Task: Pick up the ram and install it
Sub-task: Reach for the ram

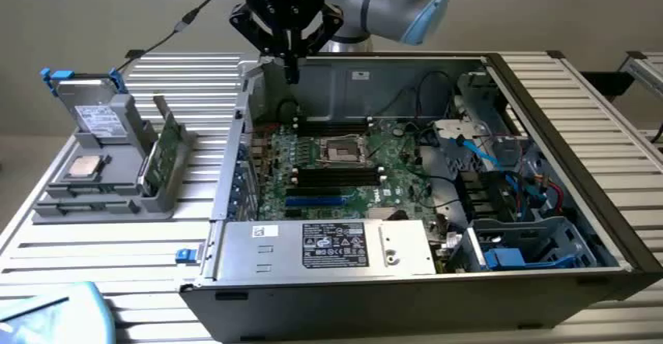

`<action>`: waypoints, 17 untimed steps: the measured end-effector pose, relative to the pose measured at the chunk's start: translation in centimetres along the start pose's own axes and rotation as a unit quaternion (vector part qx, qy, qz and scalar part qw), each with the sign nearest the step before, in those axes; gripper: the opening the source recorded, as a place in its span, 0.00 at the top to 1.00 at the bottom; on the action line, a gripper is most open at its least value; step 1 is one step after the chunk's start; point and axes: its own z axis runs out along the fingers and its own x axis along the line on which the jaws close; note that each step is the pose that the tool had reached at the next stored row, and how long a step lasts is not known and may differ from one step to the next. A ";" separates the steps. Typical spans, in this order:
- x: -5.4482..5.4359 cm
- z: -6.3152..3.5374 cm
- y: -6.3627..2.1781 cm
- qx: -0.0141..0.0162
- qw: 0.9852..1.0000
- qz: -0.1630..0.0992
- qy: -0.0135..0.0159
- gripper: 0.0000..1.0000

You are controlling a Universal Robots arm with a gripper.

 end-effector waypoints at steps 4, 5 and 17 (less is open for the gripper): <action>0.0 0.00 0.00 0.000 1.000 0.000 0.000 0.89; 0.0 0.00 0.00 0.000 1.000 0.000 0.000 0.89; 2.6 -0.01 -0.18 0.000 1.000 0.000 0.007 0.89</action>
